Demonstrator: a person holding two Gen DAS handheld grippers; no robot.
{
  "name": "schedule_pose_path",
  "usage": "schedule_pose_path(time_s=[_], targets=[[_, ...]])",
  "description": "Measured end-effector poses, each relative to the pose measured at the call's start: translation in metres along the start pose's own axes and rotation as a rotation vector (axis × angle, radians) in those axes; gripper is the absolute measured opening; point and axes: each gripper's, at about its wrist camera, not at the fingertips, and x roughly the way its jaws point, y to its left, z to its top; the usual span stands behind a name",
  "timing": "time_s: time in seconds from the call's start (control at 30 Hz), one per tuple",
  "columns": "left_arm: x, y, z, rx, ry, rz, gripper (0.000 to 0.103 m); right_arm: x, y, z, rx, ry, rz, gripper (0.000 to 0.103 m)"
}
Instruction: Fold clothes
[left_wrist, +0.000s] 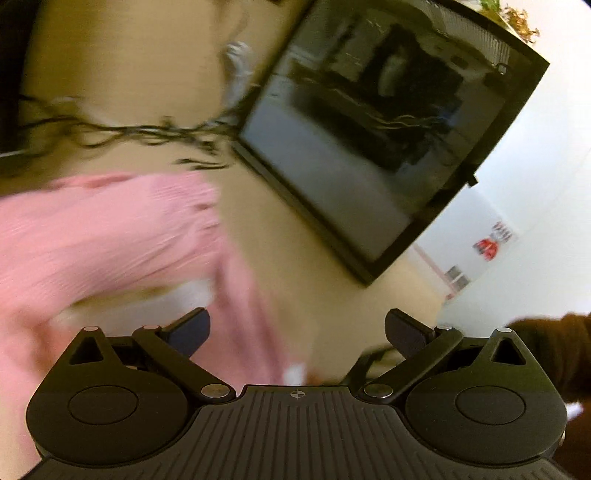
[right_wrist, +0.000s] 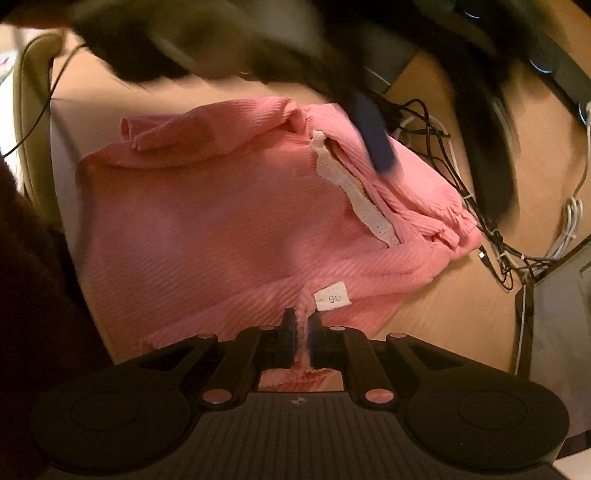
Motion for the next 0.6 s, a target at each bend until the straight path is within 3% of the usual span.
schedule_pose_path(time_s=[0.03,0.07,0.1,0.17,0.23,0.27,0.37,0.4,0.43,0.5,0.6], targets=[[0.015,0.002,0.004,0.005,0.021,-0.006,0.102,-0.004,0.001,-0.001,-0.01,0.001,0.006,0.012],[0.031,0.003,0.008,0.01,0.041,-0.011,0.094,-0.01,0.001,-0.003,-0.012,0.0,0.019,0.016],[0.043,0.006,0.007,0.005,0.08,0.015,0.079,-0.016,0.001,-0.006,-0.011,-0.004,0.035,0.026],[0.068,0.013,0.005,-0.005,0.158,0.067,0.066,-0.032,-0.006,-0.012,0.02,-0.018,0.078,0.037],[0.074,0.014,-0.004,0.023,0.186,0.109,0.065,-0.048,-0.027,-0.02,0.118,-0.051,0.095,0.058],[0.078,0.014,-0.009,0.037,0.2,0.129,0.065,-0.055,-0.038,-0.024,0.173,-0.069,0.099,0.061],[0.074,0.011,-0.013,0.047,0.202,0.147,0.067,-0.062,-0.072,-0.039,0.403,-0.105,0.085,0.062],[0.073,0.01,-0.015,0.05,0.202,0.153,0.067,-0.061,-0.083,-0.043,0.485,-0.112,0.078,0.06],[0.071,0.009,-0.016,0.053,0.202,0.159,0.067,-0.057,-0.089,-0.047,0.54,-0.111,0.068,0.05],[0.069,0.007,-0.019,0.059,0.203,0.171,0.072,-0.04,-0.088,-0.049,0.568,-0.085,0.057,0.036],[0.065,0.003,-0.024,0.069,0.205,0.188,0.074,-0.013,-0.075,-0.046,0.522,-0.031,0.093,0.036]])
